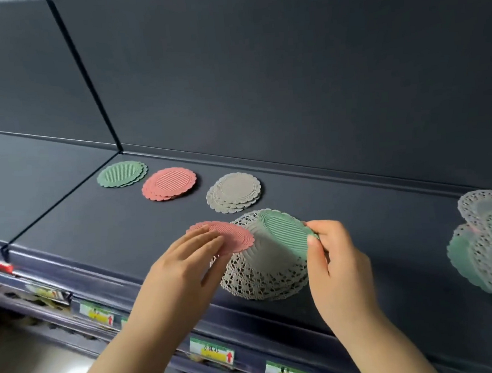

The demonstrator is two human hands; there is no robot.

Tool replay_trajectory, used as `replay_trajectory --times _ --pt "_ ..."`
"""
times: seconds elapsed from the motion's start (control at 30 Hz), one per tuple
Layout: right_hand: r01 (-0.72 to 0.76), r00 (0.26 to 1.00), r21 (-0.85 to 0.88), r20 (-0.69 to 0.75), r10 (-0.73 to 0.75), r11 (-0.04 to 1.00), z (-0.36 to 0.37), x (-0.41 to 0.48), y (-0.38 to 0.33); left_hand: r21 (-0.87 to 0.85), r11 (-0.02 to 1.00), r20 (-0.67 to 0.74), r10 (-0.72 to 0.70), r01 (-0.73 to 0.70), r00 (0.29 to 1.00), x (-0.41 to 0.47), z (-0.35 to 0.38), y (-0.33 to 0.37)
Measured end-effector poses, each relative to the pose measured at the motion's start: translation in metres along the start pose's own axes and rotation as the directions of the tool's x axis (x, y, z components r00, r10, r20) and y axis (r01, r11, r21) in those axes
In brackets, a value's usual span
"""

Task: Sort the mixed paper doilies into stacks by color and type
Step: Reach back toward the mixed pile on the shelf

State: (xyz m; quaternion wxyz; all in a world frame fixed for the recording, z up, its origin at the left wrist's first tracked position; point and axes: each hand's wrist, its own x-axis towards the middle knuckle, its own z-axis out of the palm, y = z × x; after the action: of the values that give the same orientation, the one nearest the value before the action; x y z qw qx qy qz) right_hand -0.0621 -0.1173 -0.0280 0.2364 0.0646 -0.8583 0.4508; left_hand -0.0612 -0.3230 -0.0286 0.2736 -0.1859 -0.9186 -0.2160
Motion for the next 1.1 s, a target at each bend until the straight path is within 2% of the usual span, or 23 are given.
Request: replay_trajectory --times 0.1,0.23,0.4,0.53,0.57,0.63,0.7,0.73,0.93,1.1 --pt "-0.042 0.999 0.044 0.009 0.042 0.998 0.004 0.023 0.006 0.002 0.999 0.034 0.033 -0.034 0.999 0.022 0.004 -0.008" --pt "-0.025 0.999 0.054 0.021 0.024 0.998 0.021 0.051 0.003 0.019 1.0 0.016 0.008 -0.008 1.0 0.041 0.003 -0.031" --pt "0.011 0.999 -0.013 0.045 -0.01 1.0 0.047 0.068 -0.011 0.073 0.997 0.011 0.015 -0.016 1.0 0.053 0.0 -0.081" --pt "-0.018 1.0 -0.093 -0.007 0.017 0.996 0.076 0.079 -0.022 0.056 0.996 -0.051 0.075 -0.072 0.996 0.097 -0.005 -0.139" --pt "-0.025 0.999 -0.112 -0.035 0.021 0.993 0.084 0.081 -0.027 0.045 0.996 -0.015 0.083 -0.082 0.996 0.106 -0.005 -0.154" --pt "-0.044 0.994 -0.138 -0.108 0.029 0.989 0.103 0.084 -0.04 0.017 0.992 0.154 0.119 -0.123 0.981 0.116 -0.001 -0.181" --pt "-0.06 0.989 -0.163 -0.142 0.037 0.985 0.124 0.084 -0.052 -0.009 0.98 0.353 0.187 -0.197 0.917 0.117 0.002 -0.203" --pt "-0.074 0.989 -0.172 -0.138 0.051 0.982 0.134 0.084 -0.057 -0.017 0.972 0.408 0.222 -0.236 0.886 0.115 0.002 -0.213" --pt "-0.181 0.973 -0.187 -0.175 0.149 0.966 0.195 0.086 -0.084 -0.119 0.924 0.424 0.379 -0.364 0.823 0.117 -0.024 -0.269" --pt "-0.222 0.972 -0.152 -0.116 0.206 0.963 0.247 0.094 -0.112 0.003 0.924 0.412 0.347 -0.383 0.842 0.113 -0.059 -0.32"
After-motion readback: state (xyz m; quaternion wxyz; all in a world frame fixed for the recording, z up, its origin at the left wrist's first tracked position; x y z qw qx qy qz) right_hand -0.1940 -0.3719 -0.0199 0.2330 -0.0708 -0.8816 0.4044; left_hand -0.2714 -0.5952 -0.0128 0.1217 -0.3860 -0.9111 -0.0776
